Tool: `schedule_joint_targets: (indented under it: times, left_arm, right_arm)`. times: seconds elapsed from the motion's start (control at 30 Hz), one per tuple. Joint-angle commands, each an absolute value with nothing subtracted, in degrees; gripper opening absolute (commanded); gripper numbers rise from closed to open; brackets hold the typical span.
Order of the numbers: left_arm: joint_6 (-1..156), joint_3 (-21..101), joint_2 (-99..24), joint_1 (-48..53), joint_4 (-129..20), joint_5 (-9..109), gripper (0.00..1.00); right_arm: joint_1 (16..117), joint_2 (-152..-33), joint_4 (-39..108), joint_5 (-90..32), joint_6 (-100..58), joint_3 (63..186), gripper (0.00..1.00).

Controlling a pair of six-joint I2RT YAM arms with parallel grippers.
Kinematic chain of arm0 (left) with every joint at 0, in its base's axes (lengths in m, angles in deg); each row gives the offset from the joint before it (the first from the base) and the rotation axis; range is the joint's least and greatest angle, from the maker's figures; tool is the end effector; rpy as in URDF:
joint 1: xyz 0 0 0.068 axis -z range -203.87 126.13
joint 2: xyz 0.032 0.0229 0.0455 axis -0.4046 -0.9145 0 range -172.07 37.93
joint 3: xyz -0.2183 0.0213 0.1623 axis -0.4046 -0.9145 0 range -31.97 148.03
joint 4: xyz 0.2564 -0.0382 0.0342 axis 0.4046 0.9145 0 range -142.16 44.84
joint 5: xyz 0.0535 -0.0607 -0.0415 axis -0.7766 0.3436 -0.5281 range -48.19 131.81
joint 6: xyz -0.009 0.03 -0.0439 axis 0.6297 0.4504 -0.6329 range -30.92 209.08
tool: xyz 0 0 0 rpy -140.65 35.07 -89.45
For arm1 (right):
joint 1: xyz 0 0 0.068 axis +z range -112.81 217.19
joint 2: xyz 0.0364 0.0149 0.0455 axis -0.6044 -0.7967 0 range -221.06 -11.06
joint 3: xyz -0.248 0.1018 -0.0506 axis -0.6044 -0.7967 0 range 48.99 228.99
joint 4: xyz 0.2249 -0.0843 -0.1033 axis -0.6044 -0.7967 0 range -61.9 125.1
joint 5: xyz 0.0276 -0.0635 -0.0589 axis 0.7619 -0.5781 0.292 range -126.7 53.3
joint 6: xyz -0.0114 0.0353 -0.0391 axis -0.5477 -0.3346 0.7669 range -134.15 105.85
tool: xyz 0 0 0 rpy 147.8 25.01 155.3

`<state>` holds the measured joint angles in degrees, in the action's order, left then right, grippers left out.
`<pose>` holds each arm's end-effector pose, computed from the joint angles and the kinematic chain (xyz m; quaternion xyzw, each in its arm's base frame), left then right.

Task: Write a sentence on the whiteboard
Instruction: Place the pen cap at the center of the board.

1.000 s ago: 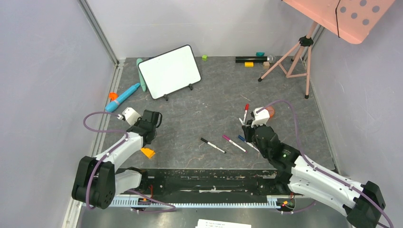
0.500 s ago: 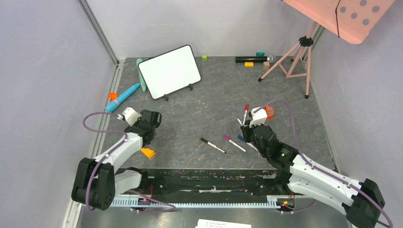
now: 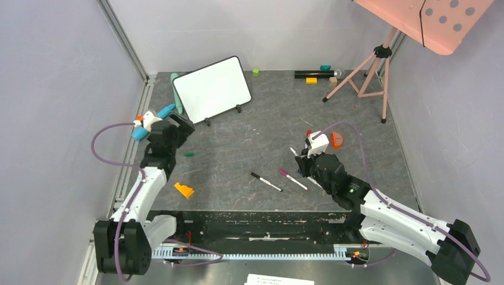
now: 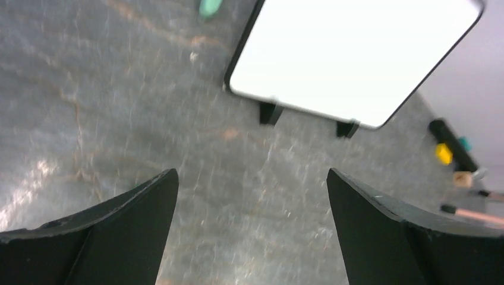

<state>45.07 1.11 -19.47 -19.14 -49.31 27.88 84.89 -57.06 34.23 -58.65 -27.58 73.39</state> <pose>0.2223 -0.0097 0.2401 -0.3442 0.7766 -0.1192 0.5140 0.1346 0.1281 0.2282 -0.1393 0.8111 0.1413 0.5503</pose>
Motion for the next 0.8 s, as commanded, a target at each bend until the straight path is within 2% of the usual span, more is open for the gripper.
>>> schedule_joint_targets:
  times: [0.0,0.1,0.17,0.33,0.4,0.47,0.5,0.57,0.77]
  left_arm:
    - [48.5,4.8,-23.1,-28.3,-60.1,43.5,0.99]
    - [44.9,-0.2,-26.3,-33.1,-77.0,53.4,1.0]
    - [44.7,-0.8,-30.3,-34.5,-83.0,55.6,1.0]
    - [48.7,8.7,-40.7,-36.1,-75.2,55.4,0.98]
    - [51.5,8.4,-42.7,-36.1,-80.7,56.6,0.91]
    - [53.7,5.4,-43.0,-36.0,-89.3,53.5,0.93]
    - [54.8,4.0,-43.1,-36.2,-92.9,52.1,0.99]
    - [56.8,1.6,-43.6,-36.1,-98.3,50.6,1.0]
    - [57.0,9.5,-49.0,-37.3,-87.6,58.1,1.0]
  right_arm:
    - [84.7,-57.0,36.5,-56.6,-26.5,76.7,0.0]
    - [84.7,-57.1,36.1,-55.1,-26.6,77.3,0.0]
    - [84.6,-57.2,35.6,-54.3,-26.6,78.0,0.0]
    - [84.6,-57.6,33.2,-53.6,-25.8,80.1,0.0]
    - [84.6,-57.7,32.2,-54.0,-25.4,81.0,0.0]
    - [84.7,-57.8,31.8,-54.4,-24.8,81.7,0.0]
    - [84.7,-57.8,31.8,-54.6,-24.6,81.9,0.0]
    - [84.6,-58.0,31.9,-54.6,-24.4,82.2,0.0]
    - [84.6,-59.1,34.4,-50.6,-23.1,83.4,0.0]
